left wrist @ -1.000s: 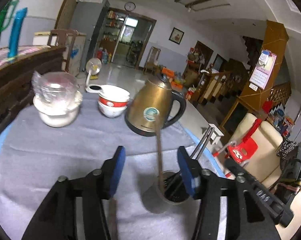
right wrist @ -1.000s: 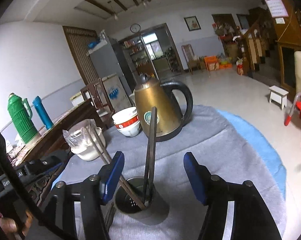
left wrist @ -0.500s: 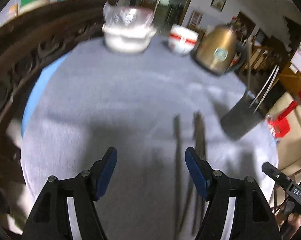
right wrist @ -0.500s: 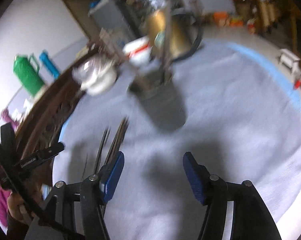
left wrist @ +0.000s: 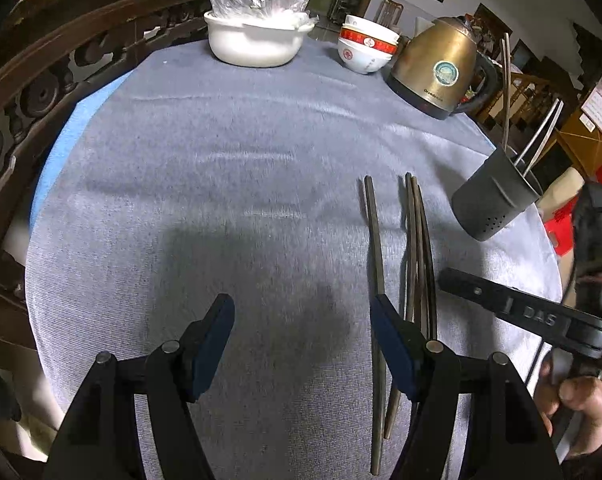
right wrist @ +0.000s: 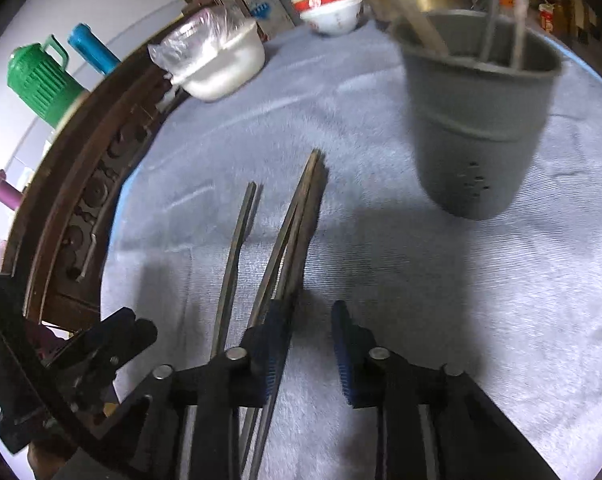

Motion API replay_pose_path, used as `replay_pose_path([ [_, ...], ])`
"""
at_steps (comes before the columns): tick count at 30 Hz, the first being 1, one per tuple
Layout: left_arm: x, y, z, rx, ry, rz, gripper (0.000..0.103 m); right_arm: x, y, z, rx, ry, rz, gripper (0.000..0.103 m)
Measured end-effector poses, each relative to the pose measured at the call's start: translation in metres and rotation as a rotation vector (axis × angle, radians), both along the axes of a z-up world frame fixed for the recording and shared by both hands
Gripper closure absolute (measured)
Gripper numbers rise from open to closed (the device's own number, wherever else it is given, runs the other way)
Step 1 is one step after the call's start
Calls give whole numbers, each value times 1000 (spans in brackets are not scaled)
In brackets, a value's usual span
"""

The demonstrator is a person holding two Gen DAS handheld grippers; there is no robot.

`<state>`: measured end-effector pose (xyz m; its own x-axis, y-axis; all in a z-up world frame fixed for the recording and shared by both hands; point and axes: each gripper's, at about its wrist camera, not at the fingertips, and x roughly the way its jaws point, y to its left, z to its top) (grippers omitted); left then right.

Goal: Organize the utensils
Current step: 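Move both open grippers back down to the remaining chopsticks, then grasp one dark chopstick with the left gripper while the right gripper grasps another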

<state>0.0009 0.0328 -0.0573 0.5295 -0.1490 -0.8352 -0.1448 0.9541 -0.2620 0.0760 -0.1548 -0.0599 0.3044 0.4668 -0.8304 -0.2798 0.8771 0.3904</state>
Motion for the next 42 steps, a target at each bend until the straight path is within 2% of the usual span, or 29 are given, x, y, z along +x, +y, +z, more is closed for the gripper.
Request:
replay_pose_path([
  [8, 5, 0, -6, -20, 19, -13, 32, 11, 21, -6, -41, 19, 34, 87],
  [11, 10, -4, -6, -15, 33, -32, 32, 14, 26, -6, -63, 36, 56, 94],
  [16, 24, -15, -2, 13, 49, -66, 32, 14, 15, -3, -121, 42, 87, 94],
  [20, 48, -27, -5, 30, 96, -90, 33, 17, 9, -2, -163, 46, 107, 92],
  [21, 55, -31, -7, 44, 124, -95, 36, 18, 8, -2, -171, 37, 93, 91],
  [22, 61, -33, -9, 47, 144, -94, 44, 19, 8, -4, -168, 43, 94, 91],
  [25, 79, -41, -17, 44, 218, -100, 50, 20, 7, -5, -160, 35, 100, 91],
  [27, 80, -41, -18, 44, 229, -96, 54, 19, 5, -5, -162, 38, 112, 92],
  [28, 83, -44, -18, 58, 244, -103, 62, 19, 4, -5, -167, 41, 127, 93],
  [29, 86, -45, -18, 69, 251, -103, 79, 18, 0, -5, -176, 41, 137, 94],
  [30, 88, -46, -19, 64, 270, -110, 90, 16, -2, -5, -197, 37, 152, 94],
  [31, 89, -46, -20, 52, 289, -120, 96, 15, -6, -4, -208, 36, 167, 94],
  [39, 80, -38, -21, 34, 363, -171, 96, 19, -8, -2, -256, 72, 240, 93],
  [42, 84, -30, -20, 16, 374, -144, 79, 24, -3, 3, -267, 53, 230, 92],
])
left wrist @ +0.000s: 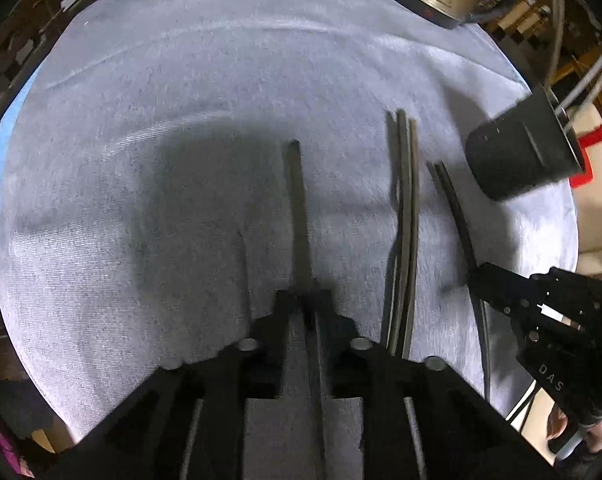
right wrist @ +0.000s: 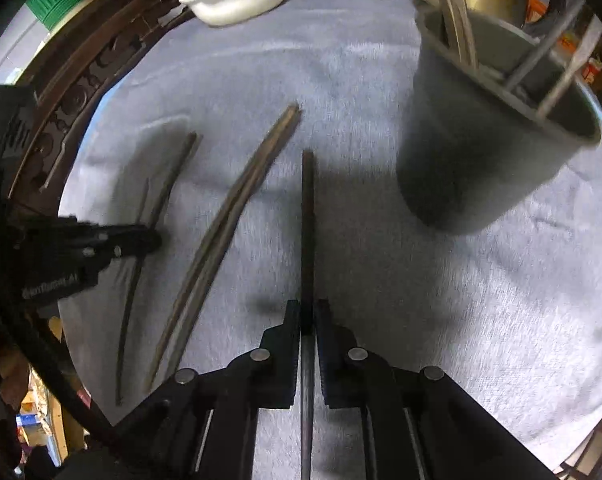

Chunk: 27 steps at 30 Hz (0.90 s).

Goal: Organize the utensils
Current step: 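Grasp one dark chopstick with the left gripper while the right gripper grasps another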

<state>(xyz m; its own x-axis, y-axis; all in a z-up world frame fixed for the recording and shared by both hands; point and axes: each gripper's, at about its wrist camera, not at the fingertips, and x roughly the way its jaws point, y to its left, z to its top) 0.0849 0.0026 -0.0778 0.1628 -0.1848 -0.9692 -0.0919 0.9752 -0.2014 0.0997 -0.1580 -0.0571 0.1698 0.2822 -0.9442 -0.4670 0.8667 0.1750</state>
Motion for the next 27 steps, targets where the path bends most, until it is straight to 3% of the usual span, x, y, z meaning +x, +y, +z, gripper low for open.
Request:
replay_pose_path([
  [4, 8, 1, 1, 18, -15, -6, 77, 11, 11, -4, -28, -6, -23, 92],
  [5, 8, -1, 2, 25, -18, -13, 80, 12, 13, -3, -35, -20, -30, 91],
  [7, 11, -3, 1, 30, -19, -25, 96, 11, 18, -2, -65, -21, -8, 93],
  [12, 8, 17, -4, -74, 21, -22, 97, 4, 23, -2, -139, -6, 74, 96],
  [21, 22, 14, -8, -63, 147, -113, 97, 23, 44, -6, -273, 143, 207, 93],
  [25, 40, 19, -10, -104, 146, -85, 98, 25, 51, -4, -274, 125, 204, 96],
  [27, 33, 31, -1, -144, 81, -36, 98, 18, 44, 2, -208, 96, 167, 96],
])
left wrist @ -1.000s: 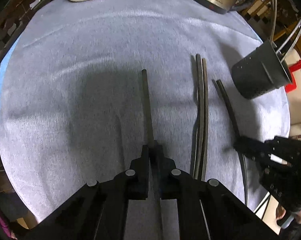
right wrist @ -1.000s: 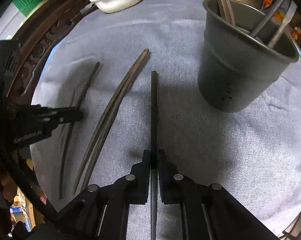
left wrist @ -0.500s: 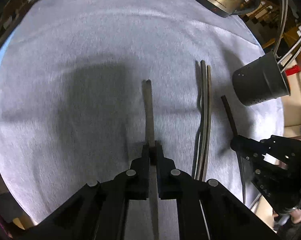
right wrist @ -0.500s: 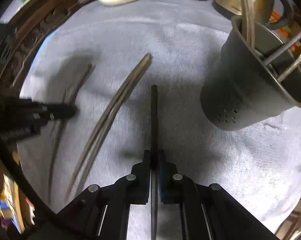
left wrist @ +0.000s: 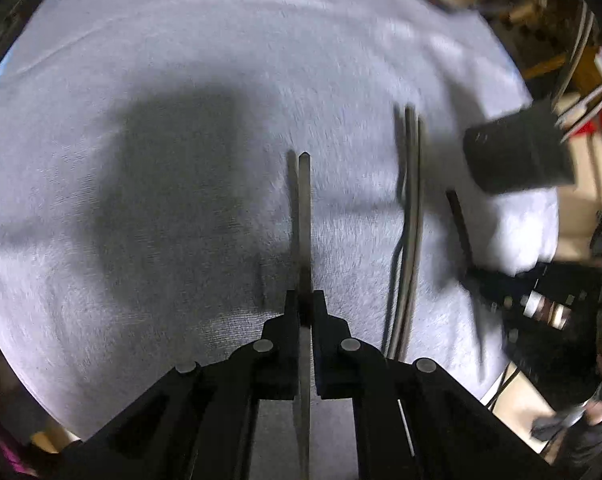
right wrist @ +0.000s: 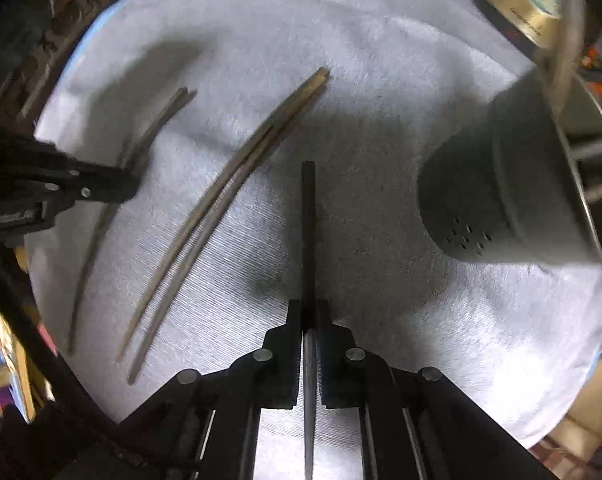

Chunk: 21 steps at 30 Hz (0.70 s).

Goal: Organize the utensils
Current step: 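Grasp one dark chopstick with the left gripper while the right gripper grasps another, then lift both held chopsticks upright and carry them over the grey cup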

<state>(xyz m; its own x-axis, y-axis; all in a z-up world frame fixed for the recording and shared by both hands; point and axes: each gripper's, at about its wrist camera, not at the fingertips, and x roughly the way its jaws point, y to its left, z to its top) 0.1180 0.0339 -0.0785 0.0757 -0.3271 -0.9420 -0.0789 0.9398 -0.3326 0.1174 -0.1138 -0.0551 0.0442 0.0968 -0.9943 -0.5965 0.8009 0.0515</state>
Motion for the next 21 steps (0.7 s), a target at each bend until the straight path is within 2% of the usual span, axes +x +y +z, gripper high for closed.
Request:
replay_pose_path([
  [1, -4, 7, 10, -37, -59, 40, 98, -11, -9, 8, 55, -23, -24, 96],
  [4, -20, 24, 42, -54, -216, 139, 98, -29, -31, 43, 260, -121, -107, 96],
  [5, -26, 29, 55, -63, -279, 172, 98, -34, -38, 52, 299, -160, -136, 96],
  [6, -34, 29, 63, -65, -319, 193, 98, -42, -50, 67, 375, -218, -182, 96],
  [7, -42, 32, 76, -58, -394, 230, 98, -49, -61, 78, 447, -273, -221, 96],
  [11, -66, 35, 100, -15, -609, 332, 98, -72, -102, 104, 574, -522, -381, 96],
  [13, -76, 37, 108, 38, -702, 368, 98, -84, -118, 113, 589, -662, -444, 96],
  [16, -84, 29, 108, 95, -795, 401, 98, -93, -128, 122, 588, -828, -488, 96],
  [19, -91, 18, 108, 172, -868, 401, 98, -96, -139, 117, 590, -919, -540, 96],
  [21, -100, 15, 112, 197, -885, 397, 97, -103, -146, 114, 558, -976, -548, 96],
])
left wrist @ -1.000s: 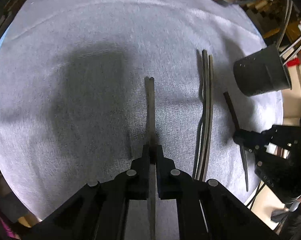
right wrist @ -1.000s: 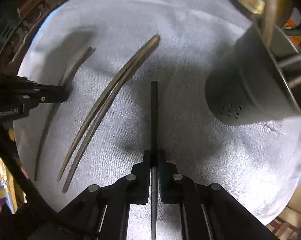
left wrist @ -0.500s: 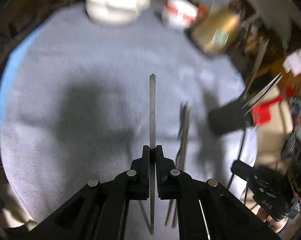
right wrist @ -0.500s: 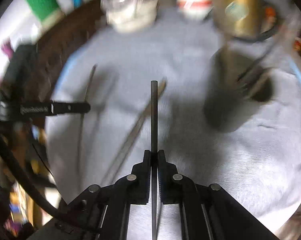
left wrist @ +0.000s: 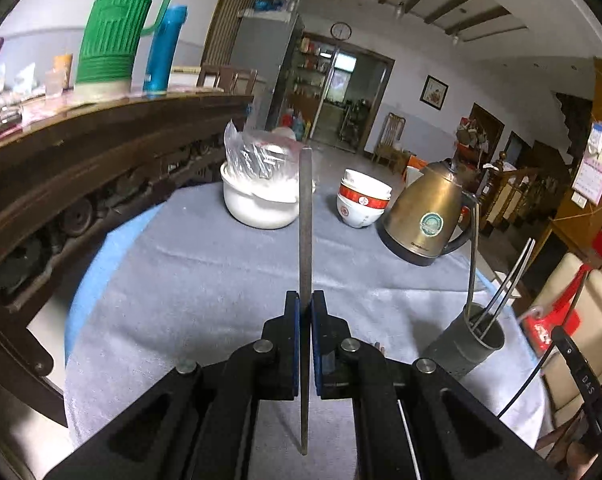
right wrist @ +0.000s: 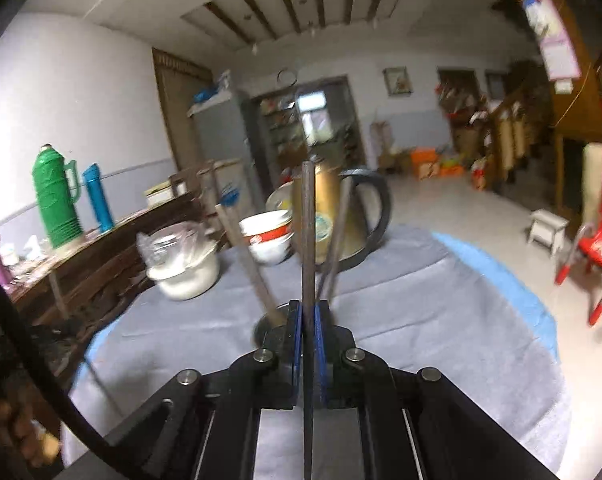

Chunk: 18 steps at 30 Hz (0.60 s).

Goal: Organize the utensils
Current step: 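Lift both held chopsticks upright and carry them over the grey cup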

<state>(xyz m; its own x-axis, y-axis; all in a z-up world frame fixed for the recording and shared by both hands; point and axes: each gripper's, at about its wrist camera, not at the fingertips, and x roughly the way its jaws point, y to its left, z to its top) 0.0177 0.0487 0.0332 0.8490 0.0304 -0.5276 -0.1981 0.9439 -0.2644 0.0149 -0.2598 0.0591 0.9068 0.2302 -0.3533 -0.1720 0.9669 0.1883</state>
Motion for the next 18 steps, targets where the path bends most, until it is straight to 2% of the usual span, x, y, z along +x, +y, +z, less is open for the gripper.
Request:
replay_pose_path([
  [3, -8, 0, 0, 30, -11, 5, 97, 0, -1, -10, -14, 14, -9, 96],
  [7, -18, 1, 3, 36, -18, 3, 97, -13, 2, -9, -46, -10, -4, 96],
  [13, -40, 9, 5, 1, -19, 12, 97, -43, -16, -6, -49, -12, 9, 95],
  [18, -46, 15, 5, -33, -10, 20, 97, -52, -25, -3, -26, 12, 17, 95],
])
